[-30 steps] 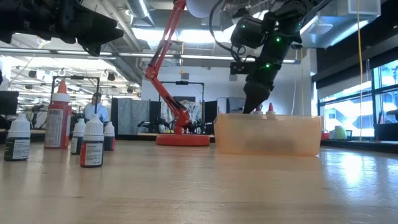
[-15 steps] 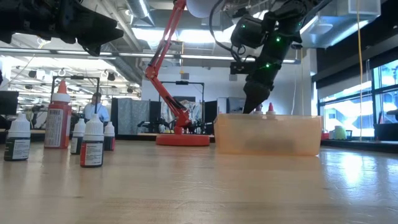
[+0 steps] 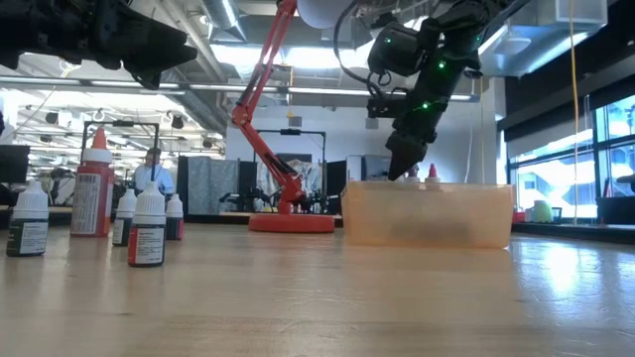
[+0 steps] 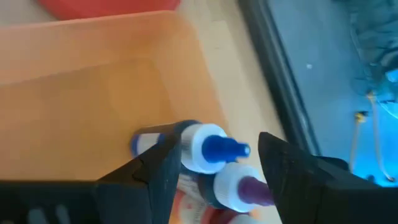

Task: Pick & Place food coloring
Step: Put the large blue food coloring bottle into the orange bin

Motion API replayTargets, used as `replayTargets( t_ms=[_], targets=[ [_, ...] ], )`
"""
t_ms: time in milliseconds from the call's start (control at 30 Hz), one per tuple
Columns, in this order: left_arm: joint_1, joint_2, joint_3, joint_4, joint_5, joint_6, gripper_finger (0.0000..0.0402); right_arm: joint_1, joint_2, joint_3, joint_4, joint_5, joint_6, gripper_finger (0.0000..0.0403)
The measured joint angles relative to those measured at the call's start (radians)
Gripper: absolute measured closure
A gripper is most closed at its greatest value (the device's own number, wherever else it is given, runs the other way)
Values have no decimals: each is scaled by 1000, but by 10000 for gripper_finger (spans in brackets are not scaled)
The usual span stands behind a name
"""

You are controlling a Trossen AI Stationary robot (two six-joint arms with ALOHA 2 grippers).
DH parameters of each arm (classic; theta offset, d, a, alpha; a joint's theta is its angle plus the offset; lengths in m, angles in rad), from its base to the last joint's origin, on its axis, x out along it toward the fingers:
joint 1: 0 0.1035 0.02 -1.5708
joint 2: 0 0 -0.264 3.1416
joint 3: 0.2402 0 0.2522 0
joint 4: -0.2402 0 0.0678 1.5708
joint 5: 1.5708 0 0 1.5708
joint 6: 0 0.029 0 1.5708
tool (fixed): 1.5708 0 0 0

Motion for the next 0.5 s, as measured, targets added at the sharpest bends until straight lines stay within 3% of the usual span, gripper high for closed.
replayTargets(
  t_ms=[500],
  targets=[
    [0,0,0,0,0,0,258,16,0,72,-20,22,2,183]
  ],
)
